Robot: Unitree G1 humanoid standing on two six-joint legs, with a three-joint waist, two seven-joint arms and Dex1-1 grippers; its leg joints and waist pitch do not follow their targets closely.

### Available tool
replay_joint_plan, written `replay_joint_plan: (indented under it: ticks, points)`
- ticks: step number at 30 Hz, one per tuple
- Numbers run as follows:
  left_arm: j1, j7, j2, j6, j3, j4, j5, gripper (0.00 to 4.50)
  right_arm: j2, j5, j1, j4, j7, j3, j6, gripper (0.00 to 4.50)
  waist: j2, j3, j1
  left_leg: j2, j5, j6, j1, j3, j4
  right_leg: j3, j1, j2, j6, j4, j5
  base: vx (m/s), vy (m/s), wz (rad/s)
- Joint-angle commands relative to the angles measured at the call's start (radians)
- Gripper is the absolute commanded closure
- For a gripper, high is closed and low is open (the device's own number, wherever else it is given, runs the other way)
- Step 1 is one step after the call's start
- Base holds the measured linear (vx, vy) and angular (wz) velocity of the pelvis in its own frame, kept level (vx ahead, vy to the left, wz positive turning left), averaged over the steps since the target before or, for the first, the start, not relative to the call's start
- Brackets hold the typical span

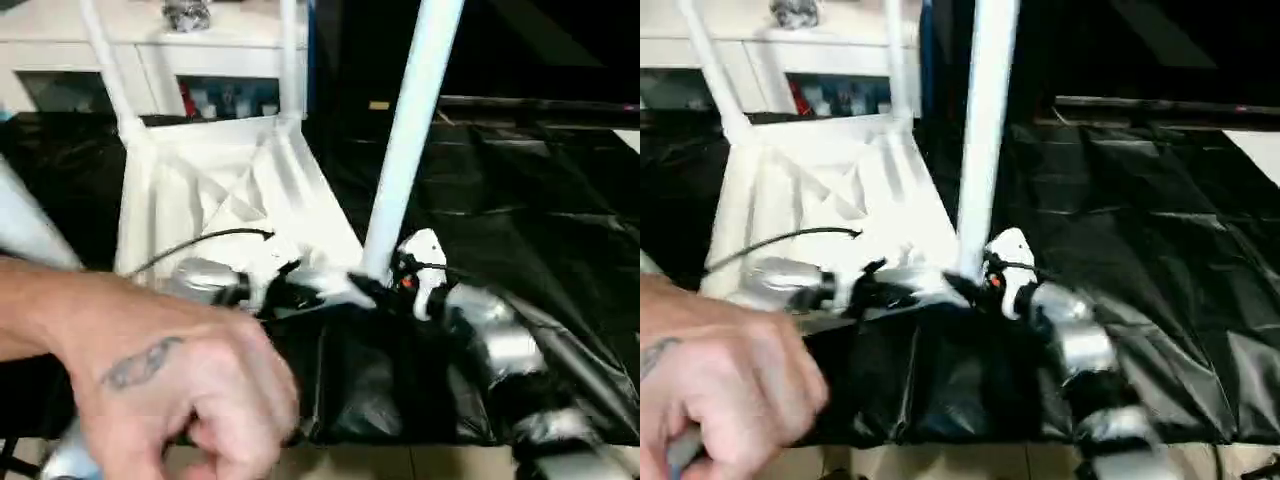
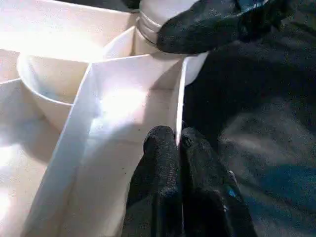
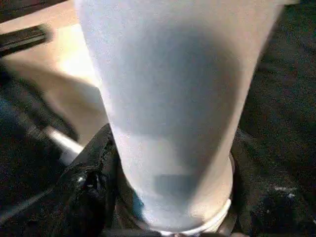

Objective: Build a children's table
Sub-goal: Rotate leg to tighten

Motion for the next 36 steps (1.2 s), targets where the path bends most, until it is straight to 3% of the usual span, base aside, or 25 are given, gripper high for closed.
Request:
replay_joint_plan:
  ticks: [1,2,3,4,7,8,12,15,16,19,21,23,26,27,28,31,32,36]
  points:
    - [-0.015,0.067,-0.106,0.017,-0.027,0.014,-0.035,4.5,0.1,-0.017,0.026,-0.027,-0.043,0.072,0.043,1.82,-0.009,-0.044,-0.006,0.019,-0.413,-0.023,0.013,-0.029,-0.08,0.026,0.019,-0.056,-0.092,-0.111,-0.625,0.0,0.0,0.0]
    - [-0.015,0.067,-0.106,0.017,-0.027,0.014,-0.035,4.5,0.1,-0.017,0.026,-0.027,-0.043,0.072,0.043,1.82,-0.009,-0.044,-0.006,0.019,-0.413,-0.022,0.012,-0.029,-0.081,0.026,0.019,-0.055,-0.088,-0.112,-0.624,0.0,0.0,0.0]
    - [-0.015,0.067,-0.112,0.016,-0.034,0.012,-0.033,4.5,0.11,-0.021,0.03,-0.039,-0.069,0.073,0.039,1.82,0.008,-0.045,-0.007,0.018,-0.425,-0.022,0.015,-0.03,-0.083,0.026,0.018,-0.054,-0.089,-0.113,-0.607,0.0,0.0,0.0]
    - [-0.014,0.064,-0.113,0.012,-0.04,0.011,-0.029,4.5,0.113,-0.021,0.033,-0.046,-0.075,0.075,0.03,1.82,0.005,-0.047,-0.009,0.018,-0.433,-0.019,0.015,-0.03,-0.083,0.024,0.018,-0.052,-0.092,-0.114,-0.589,0.0,0.0,0.0]
    - [-0.013,0.029,-0.1,-0.013,-0.051,0.008,-0.018,4.5,0.108,-0.017,0.03,-0.054,-0.105,0.06,-0.004,1.09,0.008,-0.05,-0.008,0.021,-0.424,-0.013,0.016,-0.027,-0.086,0.027,0.018,-0.05,-0.115,-0.111,-0.516,0.0,0.0,0.0]
    - [-0.015,0.0,-0.088,-0.025,-0.051,0.006,-0.021,4.5,0.1,-0.007,0.023,-0.056,-0.086,0.053,-0.004,1.09,0.012,-0.049,-0.008,0.02,-0.426,-0.013,0.016,-0.027,-0.086,0.028,0.017,-0.049,-0.122,-0.11,-0.503,0.0,0.0,0.0]
    - [-0.035,-0.066,-0.034,-0.041,-0.048,0.022,-0.022,4.5,0.043,0.014,0.006,-0.086,0.025,0.055,0.003,0.68,0.01,-0.055,-0.002,0.021,-0.396,0.0,0.014,-0.02,-0.083,0.034,0.023,-0.047,-0.159,-0.098,-0.401,0.0,0.0,0.0]
    - [-0.051,-0.125,-0.001,-0.055,-0.045,0.033,-0.032,4.5,-0.016,0.024,-0.013,-0.082,0.129,0.069,-0.008,0.32,0.01,-0.063,0.003,0.022,-0.304,0.02,0.005,-0.015,-0.077,0.034,0.034,-0.044,-0.2,-0.08,-0.266,0.0,0.0,0.0]
    - [-0.057,-0.144,0.01,-0.057,-0.043,0.039,-0.035,4.5,-0.04,0.028,-0.025,-0.072,0.167,0.071,-0.011,0.23,0.011,-0.063,0.005,0.022,-0.294,0.026,0.006,-0.011,-0.075,0.034,0.032,-0.044,-0.209,-0.08,-0.245,0.0,0.0,0.0]
    - [-0.073,-0.226,0.044,-0.07,-0.047,0.05,-0.042,4.5,-0.11,0.024,-0.076,-0.018,0.293,0.085,-0.016,0.05,0.012,-0.072,0.011,0.024,-0.184,0.057,0.0,-0.004,-0.058,0.029,0.039,-0.04,-0.271,-0.054,-0.082,0.0,0.0,0.0]
    - [-0.076,-0.271,0.056,-0.082,-0.048,0.054,-0.052,4.5,-0.148,0.009,-0.096,0.0,0.368,0.107,-0.016,0.05,0.011,-0.071,0.017,0.023,-0.146,0.076,-0.005,-0.003,-0.053,0.027,0.042,-0.042,-0.286,-0.047,-0.029,0.0,0.0,0.0]
    - [-0.082,-0.323,0.069,-0.095,-0.058,0.067,-0.055,4.5,-0.182,-0.016,-0.119,0.036,0.464,0.138,-0.036,0.05,0.004,-0.07,0.021,0.023,-0.144,0.087,-0.005,-0.001,-0.05,0.027,0.041,-0.043,-0.293,-0.045,-0.033,0.0,0.0,0.0]
    - [-0.086,-0.345,0.08,-0.11,-0.071,0.081,-0.05,4.5,-0.192,-0.01,-0.134,0.057,0.529,0.158,-0.037,0.05,0.005,-0.071,0.03,0.028,-0.164,0.082,0.0,-0.002,-0.05,0.028,0.039,-0.045,-0.298,-0.043,-0.058,0.0,0.0,0.0]
    - [-0.091,-0.351,0.087,-0.119,-0.078,0.093,-0.043,4.5,-0.193,-0.016,-0.152,0.084,0.553,0.171,-0.037,0.33,0.005,-0.07,0.031,0.029,-0.166,0.08,0.0,-0.003,-0.051,0.027,0.039,-0.045,-0.297,-0.042,-0.061,0.0,0.0,0.0]
    - [-0.094,-0.352,0.088,-0.122,-0.079,0.098,-0.041,4.5,-0.191,-0.018,-0.161,0.096,0.558,0.174,-0.037,0.33,0.003,-0.069,0.03,0.028,-0.171,0.078,0.0,-0.003,-0.051,0.027,0.039,-0.045,-0.297,-0.043,-0.071,0.0,0.0,0.0]
    - [-0.101,-0.355,0.088,-0.132,-0.076,0.117,-0.038,4.5,-0.178,-0.017,-0.187,0.136,0.558,0.177,-0.051,0.66,0.003,-0.063,0.028,0.029,-0.23,0.044,0.001,-0.006,-0.057,0.028,0.038,-0.049,-0.278,-0.053,-0.179,0.0,0.0,0.0]
    - [-0.103,-0.356,0.087,-0.132,-0.073,0.123,-0.037,4.5,-0.172,-0.015,-0.194,0.147,0.557,0.177,-0.055,0.78,0.006,-0.063,0.028,0.029,-0.238,0.038,0.002,-0.006,-0.058,0.029,0.036,-0.05,-0.275,-0.054,-0.192,0.0,0.0,0.0]
    - [-0.11,-0.341,0.086,-0.143,-0.073,0.149,-0.029,4.5,-0.15,-0.004,-0.193,0.158,0.561,0.168,-0.07,1.08,0.002,-0.064,0.028,0.029,-0.233,0.032,0.001,-0.007,-0.058,0.03,0.037,-0.05,-0.265,-0.053,-0.197,0.0,0.0,0.0]
